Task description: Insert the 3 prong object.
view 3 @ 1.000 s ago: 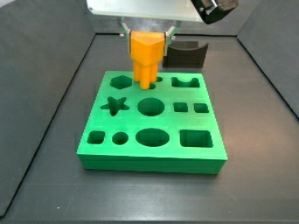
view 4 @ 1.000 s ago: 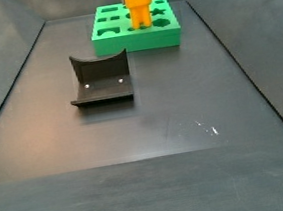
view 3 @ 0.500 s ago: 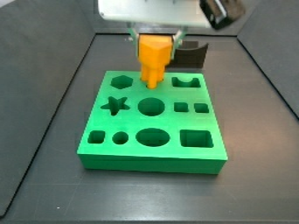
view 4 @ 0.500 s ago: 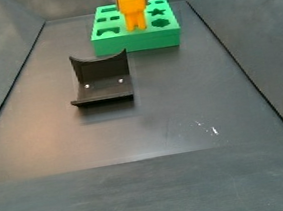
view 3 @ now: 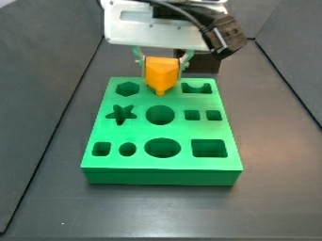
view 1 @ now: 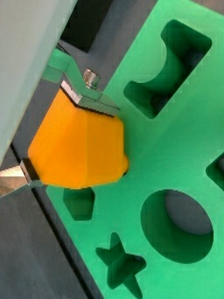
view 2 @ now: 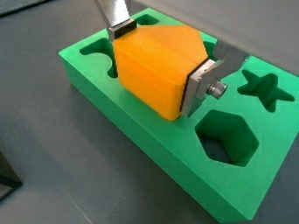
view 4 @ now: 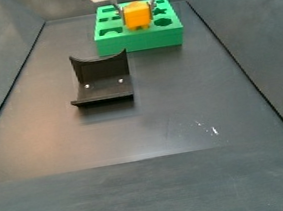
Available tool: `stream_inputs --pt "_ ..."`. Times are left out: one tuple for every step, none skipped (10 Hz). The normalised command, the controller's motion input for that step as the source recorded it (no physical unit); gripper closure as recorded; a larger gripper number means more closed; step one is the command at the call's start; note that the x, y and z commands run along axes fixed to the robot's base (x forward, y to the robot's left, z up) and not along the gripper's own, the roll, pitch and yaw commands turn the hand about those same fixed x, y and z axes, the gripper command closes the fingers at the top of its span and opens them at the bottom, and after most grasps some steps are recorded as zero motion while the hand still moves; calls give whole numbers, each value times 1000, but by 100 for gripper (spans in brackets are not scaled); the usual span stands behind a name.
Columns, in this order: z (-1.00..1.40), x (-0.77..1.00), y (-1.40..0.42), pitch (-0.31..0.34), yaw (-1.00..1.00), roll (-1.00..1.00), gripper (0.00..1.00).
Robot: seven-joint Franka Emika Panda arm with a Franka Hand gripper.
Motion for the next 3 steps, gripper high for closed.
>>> stream_inputs --pt "-257 -351 0 -410 100 -59 100" --pt "-169 -149 0 -227 51 -27 100" --pt "0 0 0 0 0 0 100"
